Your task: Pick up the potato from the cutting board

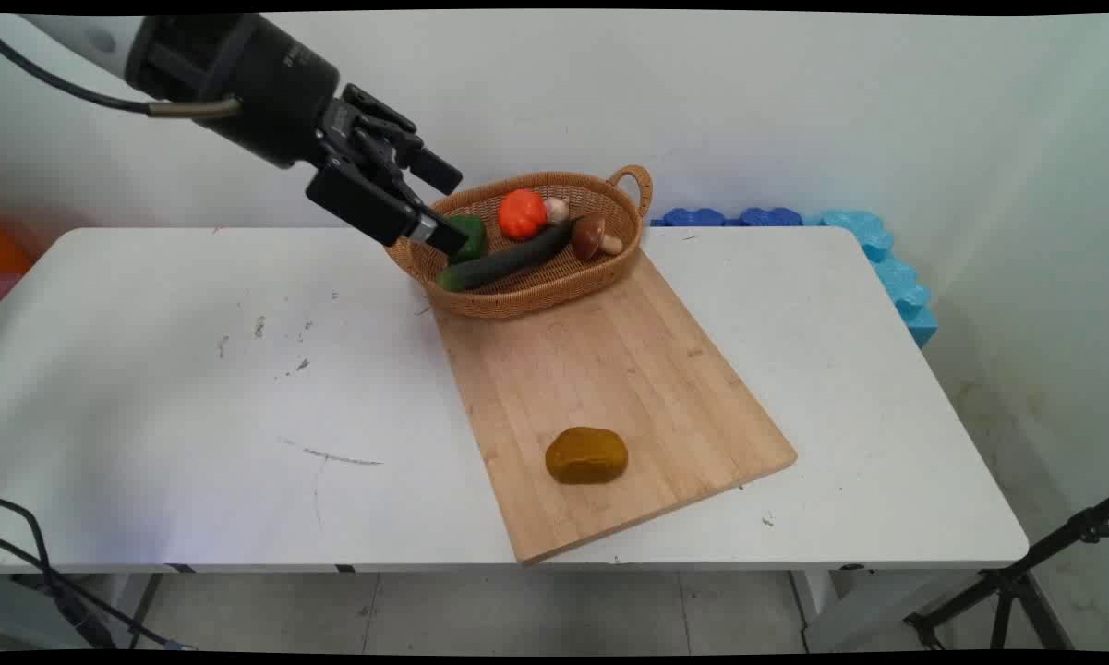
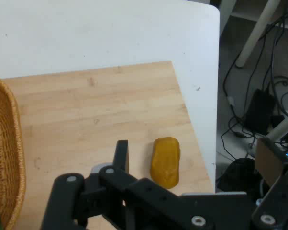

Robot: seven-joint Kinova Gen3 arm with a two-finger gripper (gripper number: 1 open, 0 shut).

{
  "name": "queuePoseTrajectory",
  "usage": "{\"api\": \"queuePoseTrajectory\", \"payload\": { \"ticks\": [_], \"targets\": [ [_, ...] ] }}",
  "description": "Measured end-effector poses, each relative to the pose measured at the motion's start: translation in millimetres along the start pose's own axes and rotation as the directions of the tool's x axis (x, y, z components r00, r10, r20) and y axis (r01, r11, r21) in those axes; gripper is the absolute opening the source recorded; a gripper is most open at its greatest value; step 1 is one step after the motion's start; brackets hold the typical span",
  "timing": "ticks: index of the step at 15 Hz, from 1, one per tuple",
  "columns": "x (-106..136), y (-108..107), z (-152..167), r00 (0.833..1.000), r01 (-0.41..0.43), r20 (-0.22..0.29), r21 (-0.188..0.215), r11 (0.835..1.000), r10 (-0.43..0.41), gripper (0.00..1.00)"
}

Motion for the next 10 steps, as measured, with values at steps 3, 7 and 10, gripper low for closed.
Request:
{"api": "queuePoseTrajectory", "payload": {
  "ticks": [3, 7, 10],
  "targets": [
    [1.7, 1.7, 13.0, 1.000, 0.017, 0.013, 0.021, 1.000, -0.018, 1.00],
    [2.4, 10.6, 45.3, 0.998, 0.043, 0.049, 0.040, 0.998, -0.045, 1.00],
    [-0.1, 18.4, 76.1, 0.994, 0.043, 0.100, 0.056, 0.998, -0.048, 1.00]
  ]
}}
